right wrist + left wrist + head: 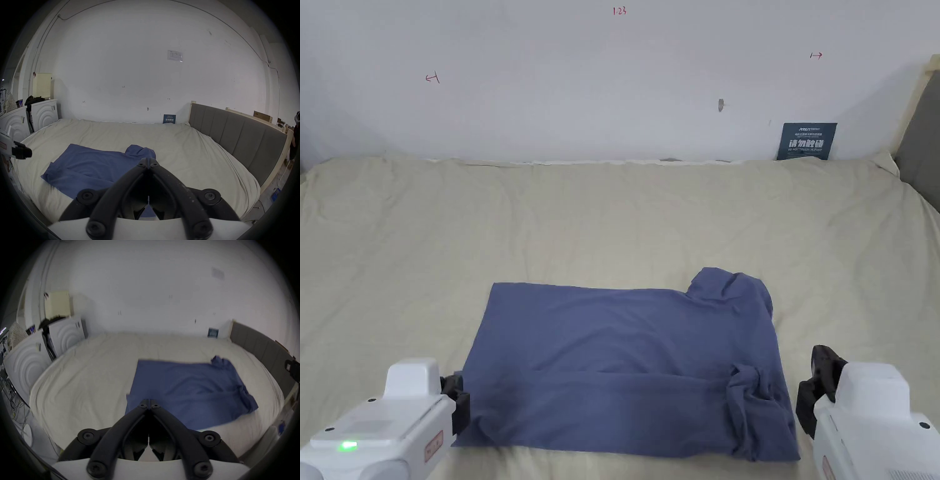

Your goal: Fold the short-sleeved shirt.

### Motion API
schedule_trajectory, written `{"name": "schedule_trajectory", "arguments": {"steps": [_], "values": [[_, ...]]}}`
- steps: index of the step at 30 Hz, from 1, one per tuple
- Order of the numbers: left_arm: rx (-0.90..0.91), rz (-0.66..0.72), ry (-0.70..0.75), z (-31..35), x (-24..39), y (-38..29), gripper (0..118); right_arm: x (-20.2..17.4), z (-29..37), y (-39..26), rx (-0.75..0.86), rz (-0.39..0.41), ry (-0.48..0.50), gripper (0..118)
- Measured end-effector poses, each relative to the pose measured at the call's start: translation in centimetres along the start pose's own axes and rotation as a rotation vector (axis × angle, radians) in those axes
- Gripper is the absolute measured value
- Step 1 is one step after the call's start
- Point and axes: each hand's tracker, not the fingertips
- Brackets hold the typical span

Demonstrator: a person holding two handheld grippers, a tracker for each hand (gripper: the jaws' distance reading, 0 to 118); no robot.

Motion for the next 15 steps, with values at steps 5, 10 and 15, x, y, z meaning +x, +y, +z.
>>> {"name": "schedule_trajectory", "arguments": {"steps": [5, 10, 15], "values": [[-0.216, 0.106, -0.050, -4.1, -2.7, -0.7, 4, 0.4, -1.6, -1.2, -0.033, -0.004, -0.001, 1], [-0.280, 0.141, -0.039, -8.5, -4.5, -1.7, 113, 0.8, -2.9, -1.8, -0.076, -0.011, -0.005, 1], [-0.295, 0.119, -0.002, -10.9, -4.0, -3.1, 86, 1.0, -4.3, -3.0, -0.122, -0.018, -0.011, 1]]}}
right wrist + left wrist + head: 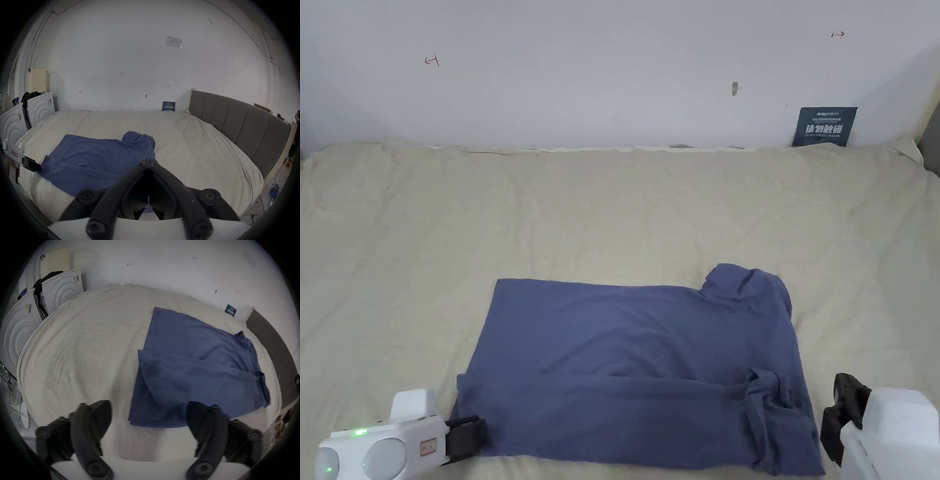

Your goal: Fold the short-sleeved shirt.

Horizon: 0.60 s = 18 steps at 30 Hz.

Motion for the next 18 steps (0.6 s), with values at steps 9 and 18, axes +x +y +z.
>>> {"name": "schedule_trajectory", "arguments": {"steps": [9, 18], "values": [[-0.020, -0.078, -0.019, 0.9, 2.1, -0.6, 10, 1.2, -3.0, -1.5, -0.133, -0.048, -0.001, 2], [0.076, -0.091, -0.039, 3.6, 1.8, 0.3, 8, 1.3, -10.5, -5.7, -0.520, -0.145, 0.029, 109]]}}
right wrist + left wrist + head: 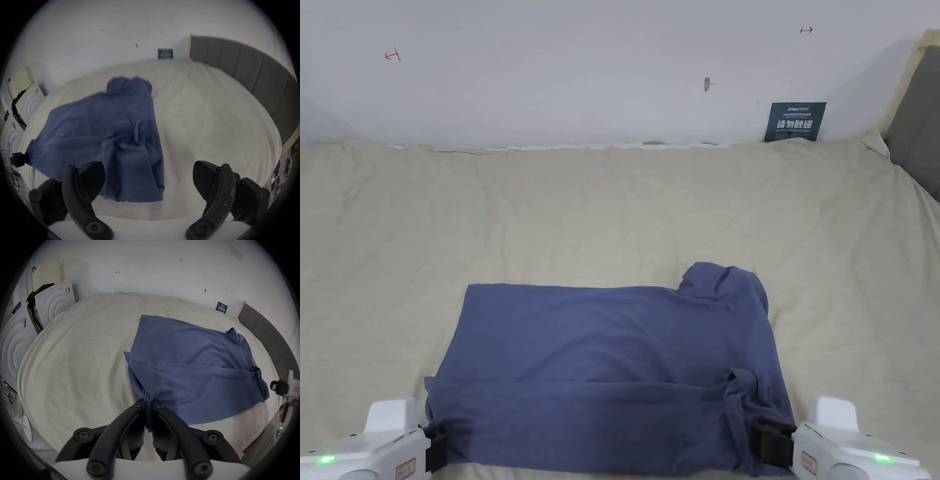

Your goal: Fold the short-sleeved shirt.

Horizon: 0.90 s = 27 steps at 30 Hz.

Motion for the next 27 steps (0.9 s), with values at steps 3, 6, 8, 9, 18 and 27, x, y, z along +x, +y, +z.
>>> {"name": "schedule_trajectory", "arguments": {"steps": [3, 6, 8, 9, 18, 27], "values": [[0.007, -0.005, -0.002, 0.4, 0.1, 0.1, 8, 0.2, -2.2, -0.3, -0.070, -0.018, 0.000, 84], [0.003, 0.003, 0.000, 0.7, 0.1, 0.1, 8, -0.1, -1.4, -0.7, -0.071, -0.002, 0.042, 45], [0.002, 0.010, 0.003, 0.7, -0.1, -0.2, 8, -0.4, -0.3, -0.9, -0.024, 0.077, 0.015, 3], [0.003, 0.014, 0.003, 0.9, -0.2, -0.3, 8, -0.1, -0.1, -1.0, -0.010, 0.100, -0.002, 4], [0.020, 0.055, 0.003, 5.0, 0.3, -2.2, 8, 1.0, 5.0, -1.5, 0.084, 0.102, 0.037, 4], [-0.097, 0.089, 0.007, 5.1, -0.9, -8.1, 8, 2.8, 5.9, -7.2, 0.023, 0.087, 0.039, 4]]}}
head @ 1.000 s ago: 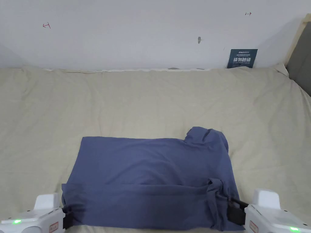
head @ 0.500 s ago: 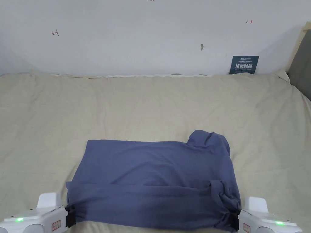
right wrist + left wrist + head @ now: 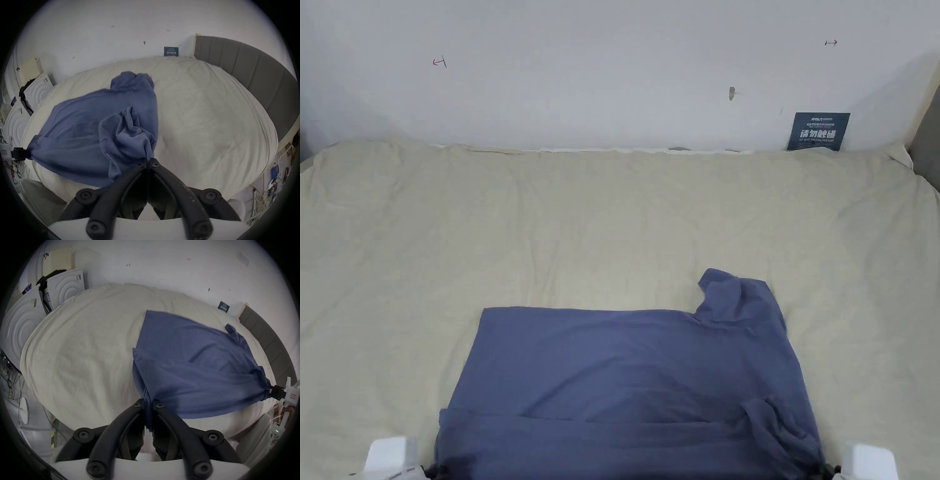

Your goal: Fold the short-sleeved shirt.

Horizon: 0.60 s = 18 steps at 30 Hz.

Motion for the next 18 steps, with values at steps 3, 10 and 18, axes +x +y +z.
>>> {"name": "schedule_trajectory", "arguments": {"steps": [3, 10, 18], "values": [[-0.051, 0.021, 0.020, -2.4, -0.7, -1.5, 9, 0.1, -2.0, -1.8, -0.038, -0.009, -0.011, 4], [-0.054, 0.055, 0.058, -1.8, 0.7, 0.8, 97, -0.6, 0.8, -0.1, -0.021, -0.008, -0.041, 57], [0.380, 0.057, -0.045, 8.3, 3.8, 6.0, 114, -2.9, 8.2, 7.3, 0.370, 0.045, 0.018, 106]]}}
